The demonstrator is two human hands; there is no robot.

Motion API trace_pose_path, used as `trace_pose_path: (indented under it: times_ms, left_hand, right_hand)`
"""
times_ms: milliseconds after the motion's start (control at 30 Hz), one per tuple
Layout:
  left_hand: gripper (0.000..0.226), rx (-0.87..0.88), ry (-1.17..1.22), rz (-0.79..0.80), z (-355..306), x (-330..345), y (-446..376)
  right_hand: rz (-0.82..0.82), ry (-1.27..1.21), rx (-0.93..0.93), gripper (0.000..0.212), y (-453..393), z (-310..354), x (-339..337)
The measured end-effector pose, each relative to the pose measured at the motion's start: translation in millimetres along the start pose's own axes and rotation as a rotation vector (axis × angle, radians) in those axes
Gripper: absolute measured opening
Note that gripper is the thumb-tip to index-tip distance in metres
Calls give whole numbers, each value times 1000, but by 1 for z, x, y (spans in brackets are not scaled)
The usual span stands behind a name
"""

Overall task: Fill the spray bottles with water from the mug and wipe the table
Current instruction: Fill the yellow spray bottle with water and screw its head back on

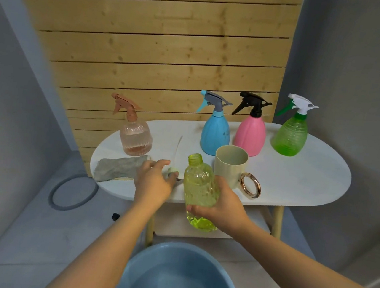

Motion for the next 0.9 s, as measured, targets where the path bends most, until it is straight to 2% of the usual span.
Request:
trace_pose_path:
  times_ms: [67,133,200,300,400,500,633,800,900]
  left_hand:
    - [41,5,-211,61,3,8,1]
    - [31,59,-312,93,7,14,3]
    - [27,118,-319,59,12,12,3]
    - [43,149,-275,40,21,10,1]
    - [42,209,-189,57,23,5,6]
    - [38,262,25,57,18,-11,13]
    - [23,160,368,20,2,-49,26]
    - [29,-175,905,-178,0,-91,35]
    - [26,-263,1081,-167,4,-105,39]
  right_hand:
    - [-11,18,8,71,-3,-1,0]
    - [-16,27,14,71,-5,-2,-1]
    - [-18,36,15,69,-5,-2,-1]
    - [-20,49,12,64,-4,-2,-3]
    - [-8,56,12,67,-1,-2,-5]
    - [-9,62,14,69,2,-4,-9]
    - [-25,102,-3,67,6,-5,-15]
    - [14,165,21,75,9,-11,-20]
    - [41,222,38,68,10,-14,-21]
Point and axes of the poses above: each hand's wrist, its own y-axis away from the middle knuckle, its own x-axis out of the palm, z = x × y, the point moved 1 cm from there along -y, towards the middle knuckle, and after that the axes turned 12 degrees about y, right-handed, at the moved point
